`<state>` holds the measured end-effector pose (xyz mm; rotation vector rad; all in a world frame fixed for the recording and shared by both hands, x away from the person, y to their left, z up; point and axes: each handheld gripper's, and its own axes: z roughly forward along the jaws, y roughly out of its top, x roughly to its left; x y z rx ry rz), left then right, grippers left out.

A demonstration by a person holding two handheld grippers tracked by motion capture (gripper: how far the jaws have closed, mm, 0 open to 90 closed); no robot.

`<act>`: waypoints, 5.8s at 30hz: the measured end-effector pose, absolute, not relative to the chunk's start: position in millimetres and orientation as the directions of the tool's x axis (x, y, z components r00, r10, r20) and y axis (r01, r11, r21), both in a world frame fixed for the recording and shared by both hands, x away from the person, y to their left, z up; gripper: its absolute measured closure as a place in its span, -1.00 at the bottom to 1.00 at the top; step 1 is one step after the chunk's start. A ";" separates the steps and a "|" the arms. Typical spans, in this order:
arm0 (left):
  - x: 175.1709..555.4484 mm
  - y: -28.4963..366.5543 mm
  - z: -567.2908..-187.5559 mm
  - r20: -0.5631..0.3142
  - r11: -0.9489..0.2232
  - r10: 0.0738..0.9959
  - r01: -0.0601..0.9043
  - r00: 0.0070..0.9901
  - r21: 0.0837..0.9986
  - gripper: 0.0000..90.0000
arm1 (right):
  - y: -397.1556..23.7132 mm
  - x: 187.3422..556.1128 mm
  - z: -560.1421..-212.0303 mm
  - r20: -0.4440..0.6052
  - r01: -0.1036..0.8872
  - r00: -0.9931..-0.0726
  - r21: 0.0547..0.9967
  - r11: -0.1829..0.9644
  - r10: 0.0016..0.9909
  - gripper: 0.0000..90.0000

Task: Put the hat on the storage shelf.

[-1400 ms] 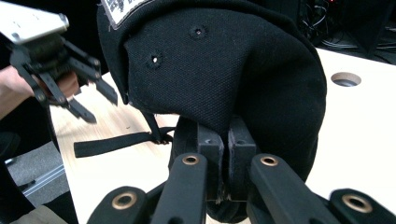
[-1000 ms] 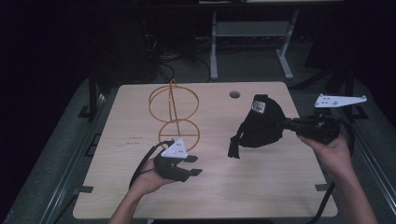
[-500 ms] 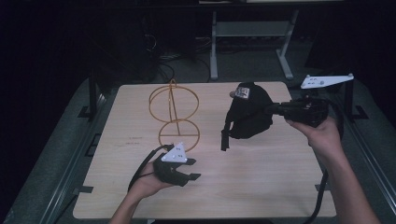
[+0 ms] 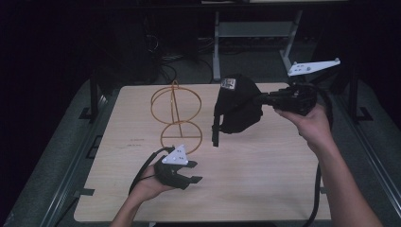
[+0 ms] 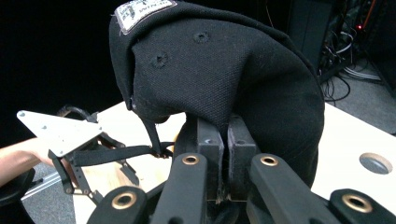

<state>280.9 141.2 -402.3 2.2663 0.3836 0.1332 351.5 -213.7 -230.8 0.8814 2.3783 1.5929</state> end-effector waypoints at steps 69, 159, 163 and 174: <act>282.8 139.9 -400.5 -0.007 -0.628 0.296 0.199 0.955 0.752 -0.07 | 1.7 459.8 -187.5 0.165 0.336 -0.916 0.813 0.476 0.365 0.93; 285.8 148.5 -409.9 -0.053 -0.570 0.368 0.270 0.928 0.776 -0.37 | -146.8 409.1 -253.4 0.209 0.443 -0.833 0.807 0.390 0.513 -0.46; 285.6 149.2 -409.1 -0.053 -0.569 0.369 0.271 0.928 0.777 -0.37 | -154.0 405.6 -260.8 0.219 0.451 -0.828 0.807 0.381 0.516 -0.47; 286.0 148.8 -409.7 -0.053 -0.571 0.366 0.269 0.929 0.775 -0.37 | -174.3 396.0 -279.6 0.234 0.470 -0.816 0.801 0.371 0.529 -0.47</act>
